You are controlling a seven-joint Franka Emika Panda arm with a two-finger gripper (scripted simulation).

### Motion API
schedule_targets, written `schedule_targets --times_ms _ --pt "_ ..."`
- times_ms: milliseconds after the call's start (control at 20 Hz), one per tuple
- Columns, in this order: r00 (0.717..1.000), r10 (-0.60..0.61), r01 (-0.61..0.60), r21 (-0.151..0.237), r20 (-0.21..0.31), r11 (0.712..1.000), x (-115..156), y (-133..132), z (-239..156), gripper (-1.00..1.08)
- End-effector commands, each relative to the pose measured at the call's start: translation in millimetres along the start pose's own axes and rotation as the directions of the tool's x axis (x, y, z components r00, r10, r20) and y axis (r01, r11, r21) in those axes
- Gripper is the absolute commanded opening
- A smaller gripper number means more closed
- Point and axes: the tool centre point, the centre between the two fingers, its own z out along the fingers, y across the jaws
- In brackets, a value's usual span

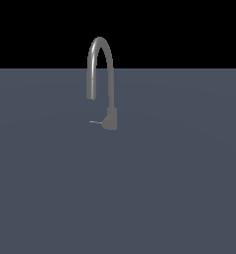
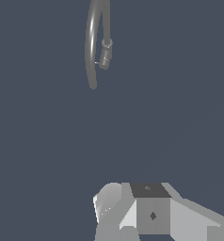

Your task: Turn on the faucet by rotating a designated handle.

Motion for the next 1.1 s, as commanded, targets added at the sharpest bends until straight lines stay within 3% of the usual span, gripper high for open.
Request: schedule_targets --times_ms 0,300,650,850,1050 --pt "1.000 0.000 0.000 0.000 0.000 1.000 0.0 0.0 0.0 -1.00" --pt "0.999 -0.034 0.034 -0.032 0.004 0.999 7.3 -2.5 3.5 -1.00" --pt "0.988 -0.154 0.156 -0.145 0.025 0.977 32.9 -12.6 17.2 -1.00" --pt "0.966 -0.252 0.257 -0.236 0.054 0.937 53.4 -22.3 29.9 -1.00" --pt "0.928 -0.358 0.370 -0.336 0.099 0.866 76.0 -34.6 46.4 -1.00"
